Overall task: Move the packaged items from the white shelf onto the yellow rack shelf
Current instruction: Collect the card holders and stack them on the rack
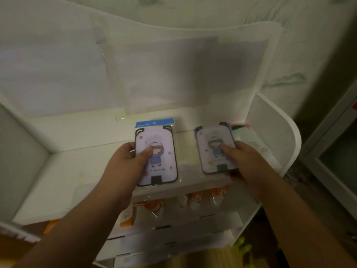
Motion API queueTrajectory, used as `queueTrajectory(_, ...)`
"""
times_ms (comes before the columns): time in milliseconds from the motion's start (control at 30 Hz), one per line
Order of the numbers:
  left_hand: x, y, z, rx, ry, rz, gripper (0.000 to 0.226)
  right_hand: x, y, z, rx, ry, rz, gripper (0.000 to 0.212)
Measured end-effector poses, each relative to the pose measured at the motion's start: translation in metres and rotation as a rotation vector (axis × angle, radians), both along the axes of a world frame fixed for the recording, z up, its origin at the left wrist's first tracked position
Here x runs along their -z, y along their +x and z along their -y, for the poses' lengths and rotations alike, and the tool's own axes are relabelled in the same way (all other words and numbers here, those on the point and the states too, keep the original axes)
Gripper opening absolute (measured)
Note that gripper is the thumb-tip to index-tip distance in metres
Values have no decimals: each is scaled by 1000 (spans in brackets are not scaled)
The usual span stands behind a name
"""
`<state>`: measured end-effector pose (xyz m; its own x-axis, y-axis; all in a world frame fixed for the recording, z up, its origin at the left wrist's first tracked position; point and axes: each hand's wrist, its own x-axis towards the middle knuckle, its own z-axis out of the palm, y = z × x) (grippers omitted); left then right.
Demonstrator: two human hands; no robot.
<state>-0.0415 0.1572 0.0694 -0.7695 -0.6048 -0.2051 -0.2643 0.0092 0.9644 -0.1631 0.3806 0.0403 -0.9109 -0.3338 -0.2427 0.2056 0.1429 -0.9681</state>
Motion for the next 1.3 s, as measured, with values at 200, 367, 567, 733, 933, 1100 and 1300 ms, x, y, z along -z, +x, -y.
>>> queueTrajectory(200, -15, 49, 26, -97, 12, -137, 17, -21, 67, 55, -41, -170, 3, 16)
queueTrajectory(367, -31, 110, 69, -209, 47, -223, 11, -35, 117, 99, -66, -230, -38, 10)
queueTrajectory(567, -45, 207, 114, -273, 58, -264, 15, -49, 198, 157, -275, -261, -75, 19)
queueTrajectory(733, -49, 300, 157, -385, 50, -274, 16, -56, 281, 213, -388, -316, -68, 27)
queueTrajectory(933, -41, 405, 210, -473, 96, -232, 16, -61, 372, 275, -501, -293, 11, 18)
queueTrajectory(1100, -31, 474, 250, -556, 91, -217, 14, -60, 430, 320, -589, -269, 5, 19)
queueTrajectory(1300, -23, 522, 292, -604, 105, -223, 17, -43, 469, 372, -623, -263, 93, 18)
